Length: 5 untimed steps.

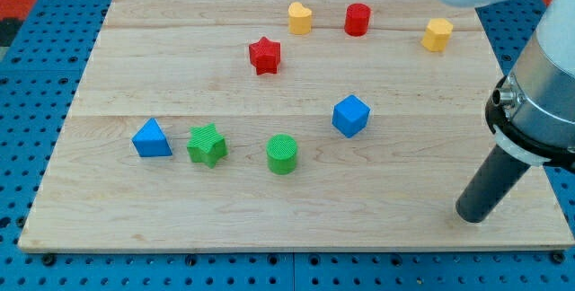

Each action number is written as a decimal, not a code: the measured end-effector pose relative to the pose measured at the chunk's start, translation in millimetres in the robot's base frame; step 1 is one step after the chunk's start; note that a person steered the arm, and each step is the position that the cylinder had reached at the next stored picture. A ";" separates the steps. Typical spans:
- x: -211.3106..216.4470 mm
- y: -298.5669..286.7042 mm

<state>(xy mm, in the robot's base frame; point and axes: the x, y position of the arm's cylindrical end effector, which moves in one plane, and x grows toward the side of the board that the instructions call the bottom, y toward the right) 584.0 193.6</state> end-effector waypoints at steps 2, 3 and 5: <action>-27.8 -12.3; -44.3 -35.2; -135.6 19.4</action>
<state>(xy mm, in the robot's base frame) 448.4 213.0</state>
